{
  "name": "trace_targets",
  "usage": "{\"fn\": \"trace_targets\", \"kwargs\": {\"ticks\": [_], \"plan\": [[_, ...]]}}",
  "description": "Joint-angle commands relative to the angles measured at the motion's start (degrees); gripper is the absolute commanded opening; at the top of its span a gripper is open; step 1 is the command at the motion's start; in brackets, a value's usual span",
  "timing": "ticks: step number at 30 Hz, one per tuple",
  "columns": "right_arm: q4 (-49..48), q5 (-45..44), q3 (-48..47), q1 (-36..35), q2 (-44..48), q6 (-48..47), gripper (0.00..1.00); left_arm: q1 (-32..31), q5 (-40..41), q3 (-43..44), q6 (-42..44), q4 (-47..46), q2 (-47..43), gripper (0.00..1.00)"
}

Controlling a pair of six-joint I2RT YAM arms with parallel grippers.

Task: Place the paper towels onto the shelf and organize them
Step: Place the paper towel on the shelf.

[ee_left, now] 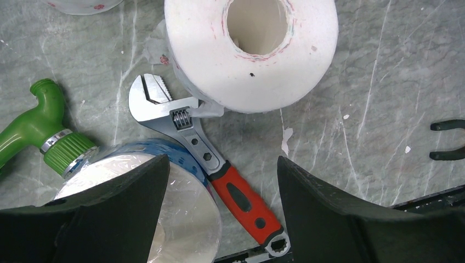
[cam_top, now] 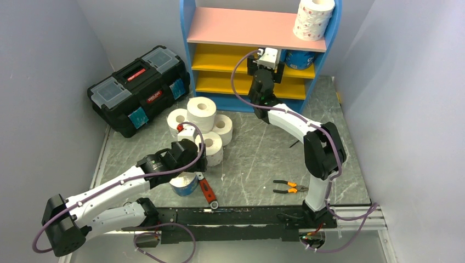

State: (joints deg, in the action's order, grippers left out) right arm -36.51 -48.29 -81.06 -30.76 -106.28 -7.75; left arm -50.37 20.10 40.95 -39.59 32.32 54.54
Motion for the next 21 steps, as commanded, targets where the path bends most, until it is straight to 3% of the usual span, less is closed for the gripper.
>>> {"fn": "trace_targets", "kwargs": {"ticks": [1,13,21], "plan": [[-0.6,-0.41,-2.17,0.91,0.27,0.24,0.86,0.17,1.12,1.67,1.23,-0.83,-0.02,0.78],[-0.92,2.64,0.88,0.7,3.99,1.33,0.99,0.17,-0.54,0.94,1.5,-1.88,-1.26,0.78],[2.51,5.67,4.79,-1.98,10.03,5.08,1.0,0.18,-1.05,0.37,1.41,-1.67,-3.55,0.78]]}}
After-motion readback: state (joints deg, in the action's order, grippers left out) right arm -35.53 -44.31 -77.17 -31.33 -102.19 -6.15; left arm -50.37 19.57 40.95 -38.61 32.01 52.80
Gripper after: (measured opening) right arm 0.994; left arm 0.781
